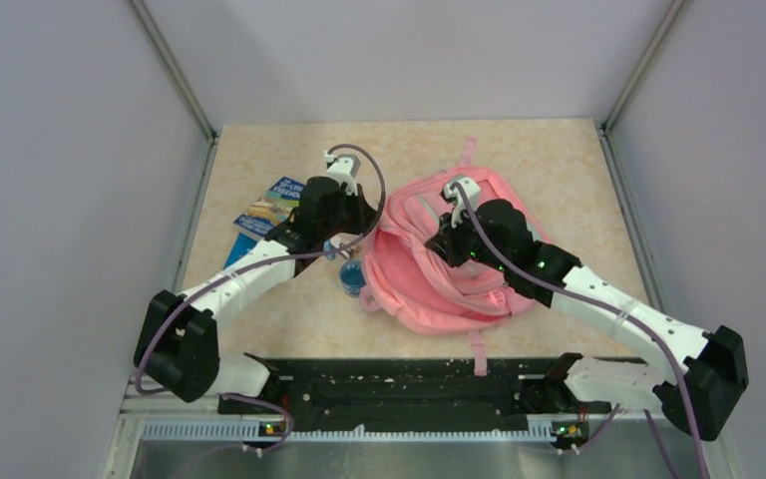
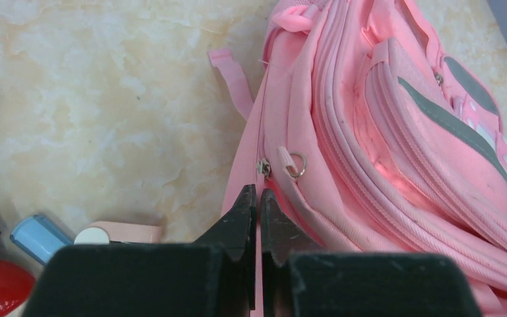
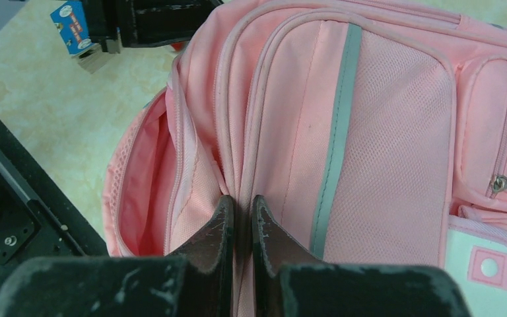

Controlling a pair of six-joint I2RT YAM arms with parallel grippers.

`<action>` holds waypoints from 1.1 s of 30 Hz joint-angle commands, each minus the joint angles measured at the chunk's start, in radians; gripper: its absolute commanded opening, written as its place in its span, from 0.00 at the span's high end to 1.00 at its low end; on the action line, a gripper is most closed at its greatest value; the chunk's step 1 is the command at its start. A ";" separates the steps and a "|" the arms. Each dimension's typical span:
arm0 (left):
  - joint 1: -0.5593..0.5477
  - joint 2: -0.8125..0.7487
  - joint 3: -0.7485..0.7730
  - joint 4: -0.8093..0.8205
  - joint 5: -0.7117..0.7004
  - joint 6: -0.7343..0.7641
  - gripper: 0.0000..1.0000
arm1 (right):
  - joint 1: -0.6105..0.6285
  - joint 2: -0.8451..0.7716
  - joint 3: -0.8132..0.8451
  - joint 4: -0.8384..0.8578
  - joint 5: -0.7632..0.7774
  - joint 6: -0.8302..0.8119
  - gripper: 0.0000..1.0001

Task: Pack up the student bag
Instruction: Unzip the student bag at the center of the board.

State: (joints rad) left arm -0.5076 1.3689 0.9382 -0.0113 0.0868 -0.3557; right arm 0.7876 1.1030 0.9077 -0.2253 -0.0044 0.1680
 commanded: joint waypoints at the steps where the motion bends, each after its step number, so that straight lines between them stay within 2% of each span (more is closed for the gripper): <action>1: -0.001 0.023 -0.068 0.266 -0.042 -0.046 1.00 | 0.002 -0.050 0.028 0.104 -0.106 0.024 1.00; 9: 0.001 0.098 -0.141 0.493 0.051 -0.048 1.00 | 0.001 -0.084 0.021 0.156 -0.149 0.022 1.00; 20: 0.011 0.248 -0.035 0.616 0.274 -0.011 1.00 | 0.001 -0.144 0.037 0.145 -0.227 -0.009 1.00; 28: 0.023 0.366 0.064 0.681 0.379 -0.030 1.00 | 0.002 -0.162 0.045 0.110 -0.243 -0.020 1.00; 33: 0.024 0.411 0.069 0.727 0.434 -0.044 1.00 | 0.001 -0.174 0.026 0.109 -0.239 -0.027 1.00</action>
State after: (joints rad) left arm -0.4782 1.7596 0.9695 0.5819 0.4393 -0.3908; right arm 0.7803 0.9882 0.8970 -0.2596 -0.1307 0.1593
